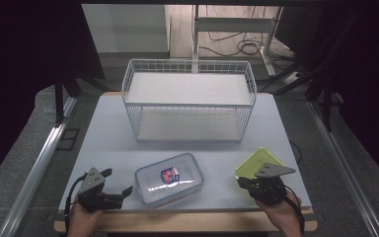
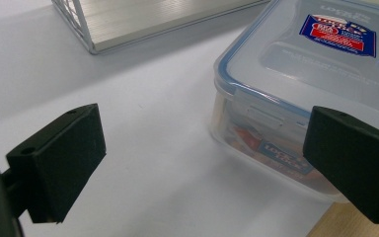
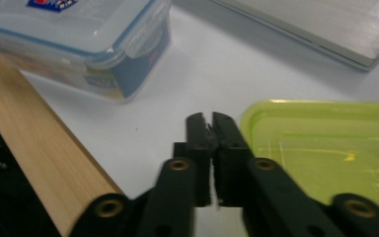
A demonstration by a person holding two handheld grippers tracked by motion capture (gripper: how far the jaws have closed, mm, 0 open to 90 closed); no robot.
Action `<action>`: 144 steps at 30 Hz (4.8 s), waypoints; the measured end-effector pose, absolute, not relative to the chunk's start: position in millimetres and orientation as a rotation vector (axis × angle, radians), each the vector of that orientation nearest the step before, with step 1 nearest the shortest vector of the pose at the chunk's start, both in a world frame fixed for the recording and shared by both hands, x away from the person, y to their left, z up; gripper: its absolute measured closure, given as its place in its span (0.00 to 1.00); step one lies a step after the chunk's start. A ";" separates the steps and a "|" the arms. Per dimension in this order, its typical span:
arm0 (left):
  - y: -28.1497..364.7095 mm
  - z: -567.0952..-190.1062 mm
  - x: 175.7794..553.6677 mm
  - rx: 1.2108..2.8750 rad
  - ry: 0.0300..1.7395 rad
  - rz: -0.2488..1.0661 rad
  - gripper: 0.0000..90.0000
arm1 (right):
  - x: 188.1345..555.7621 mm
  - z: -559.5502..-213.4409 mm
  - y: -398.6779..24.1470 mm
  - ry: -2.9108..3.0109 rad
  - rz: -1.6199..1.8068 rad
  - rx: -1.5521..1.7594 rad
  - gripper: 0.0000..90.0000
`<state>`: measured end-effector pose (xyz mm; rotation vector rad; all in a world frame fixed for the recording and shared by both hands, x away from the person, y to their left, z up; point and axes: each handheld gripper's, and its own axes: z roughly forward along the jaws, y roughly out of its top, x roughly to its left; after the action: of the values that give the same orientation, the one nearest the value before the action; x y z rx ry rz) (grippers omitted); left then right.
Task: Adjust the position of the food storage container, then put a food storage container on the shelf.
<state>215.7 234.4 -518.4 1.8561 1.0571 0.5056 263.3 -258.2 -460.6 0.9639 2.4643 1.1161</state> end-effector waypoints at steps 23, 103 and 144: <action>230.8 -518.4 216.1 1.865 1.048 0.523 0.04 | 290.0 -480.7 -257.3 2.494 1.047 1.009 0.99; 176.8 -506.0 288.9 1.905 1.021 0.230 0.97 | 293.4 -491.1 -205.1 2.509 1.081 0.997 0.99; 181.9 -497.1 288.3 1.934 0.986 0.114 0.05 | 307.8 -474.1 -218.0 2.423 1.277 1.049 0.07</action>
<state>288.3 181.9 -497.1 1.9342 0.9864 0.1145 307.8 -218.0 -474.1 1.0493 2.4232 1.2768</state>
